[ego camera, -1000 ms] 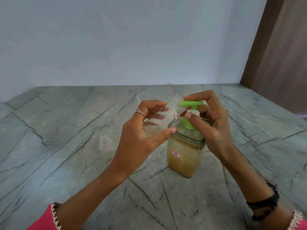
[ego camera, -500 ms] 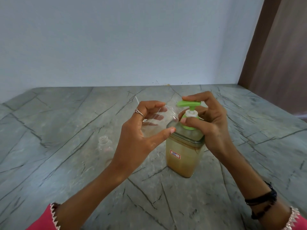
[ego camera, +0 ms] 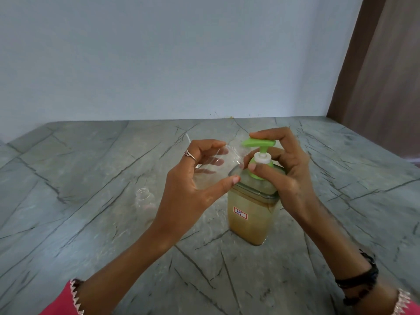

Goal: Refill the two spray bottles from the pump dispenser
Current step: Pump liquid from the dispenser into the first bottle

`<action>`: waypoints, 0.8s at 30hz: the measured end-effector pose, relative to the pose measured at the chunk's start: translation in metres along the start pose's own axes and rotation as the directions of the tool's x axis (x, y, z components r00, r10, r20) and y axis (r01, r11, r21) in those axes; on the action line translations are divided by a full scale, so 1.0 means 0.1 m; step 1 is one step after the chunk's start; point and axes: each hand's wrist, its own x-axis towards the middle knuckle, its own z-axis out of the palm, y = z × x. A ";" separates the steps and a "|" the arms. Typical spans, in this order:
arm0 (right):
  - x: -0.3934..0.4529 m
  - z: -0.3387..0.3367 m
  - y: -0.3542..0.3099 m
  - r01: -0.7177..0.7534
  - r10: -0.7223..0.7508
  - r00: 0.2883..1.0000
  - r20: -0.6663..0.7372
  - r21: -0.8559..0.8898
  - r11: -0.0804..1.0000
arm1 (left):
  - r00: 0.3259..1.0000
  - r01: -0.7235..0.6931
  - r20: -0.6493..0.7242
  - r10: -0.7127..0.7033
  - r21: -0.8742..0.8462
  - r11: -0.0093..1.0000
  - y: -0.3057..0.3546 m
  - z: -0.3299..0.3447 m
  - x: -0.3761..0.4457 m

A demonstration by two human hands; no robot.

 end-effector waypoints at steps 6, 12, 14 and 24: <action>-0.03 0.00 0.05 0.062 -0.061 0.998 0.018 -0.056 0.997 | 1.000 -0.009 -0.002 0.009 -0.010 1.000 0.01 0.00 -0.01; 0.00 0.02 0.01 0.022 -0.019 0.998 -0.055 0.048 0.999 | 1.000 -0.019 -0.002 0.019 -0.002 1.000 0.01 -0.01 0.01; 0.01 0.03 0.00 0.005 0.001 0.998 -0.066 0.090 0.996 | 1.000 -0.021 0.002 0.021 -0.003 1.000 0.01 -0.01 0.00; 0.05 0.03 -0.03 -0.004 0.012 0.997 -0.080 0.097 0.995 | 1.000 -0.029 0.012 0.029 0.025 0.999 -0.02 0.00 -0.01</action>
